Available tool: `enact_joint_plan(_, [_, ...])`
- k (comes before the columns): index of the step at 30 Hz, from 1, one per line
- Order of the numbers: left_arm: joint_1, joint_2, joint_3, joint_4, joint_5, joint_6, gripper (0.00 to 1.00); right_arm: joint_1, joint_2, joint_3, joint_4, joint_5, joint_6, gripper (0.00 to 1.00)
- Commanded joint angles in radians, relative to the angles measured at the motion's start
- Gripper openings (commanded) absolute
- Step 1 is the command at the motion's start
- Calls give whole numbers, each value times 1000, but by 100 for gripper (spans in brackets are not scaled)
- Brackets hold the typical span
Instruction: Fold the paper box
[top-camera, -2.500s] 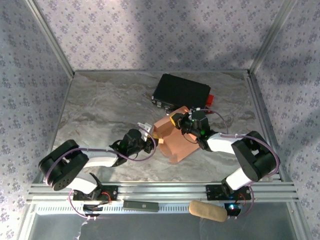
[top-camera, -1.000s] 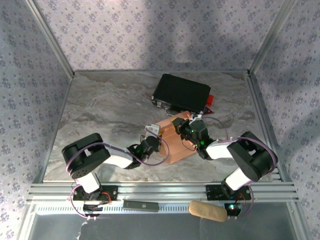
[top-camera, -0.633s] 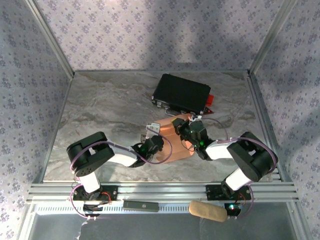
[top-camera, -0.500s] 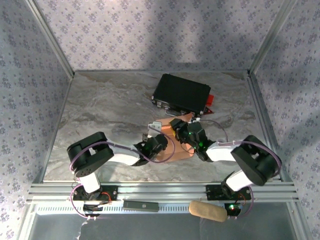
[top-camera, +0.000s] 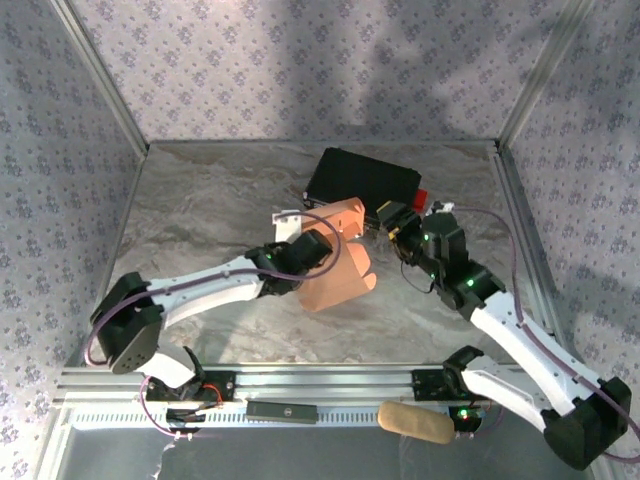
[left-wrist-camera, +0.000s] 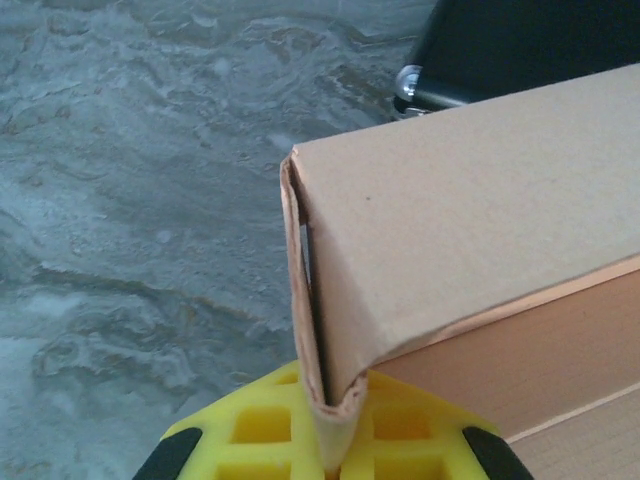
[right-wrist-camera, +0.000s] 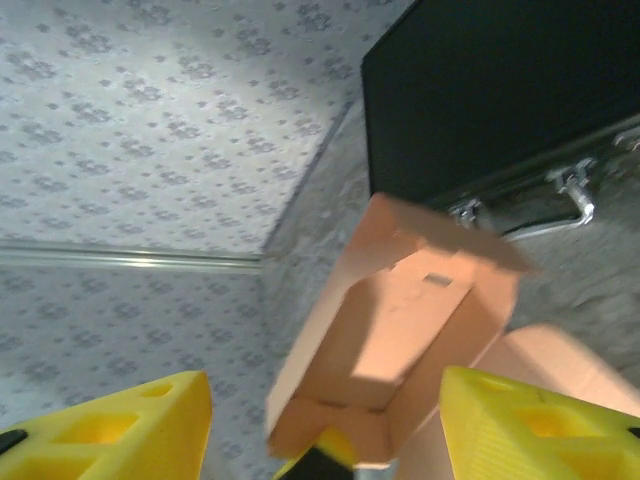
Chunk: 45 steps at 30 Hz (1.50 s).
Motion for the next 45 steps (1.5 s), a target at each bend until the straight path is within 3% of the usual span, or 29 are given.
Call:
enact_joint_plan(1, [46,-60,58,-179,164,57,0,-26,90,149,-230,-91,-174,60])
enact_joint_plan(6, [104,-100,117,-278,278,135,0,-23,259,360,-317,-133,-223,56])
enact_joint_plan(17, [125,-154,131,-333,301,152,0,66,530,568,-315,-123,-179,51])
enact_joint_plan(30, [124,-179,130,-334,314,141,0,101,622,517,-256,-82,-156,50])
enact_joint_plan(45, [119,-163,133,-309,312,135,0,157,597,460,-203,-96,-76,46])
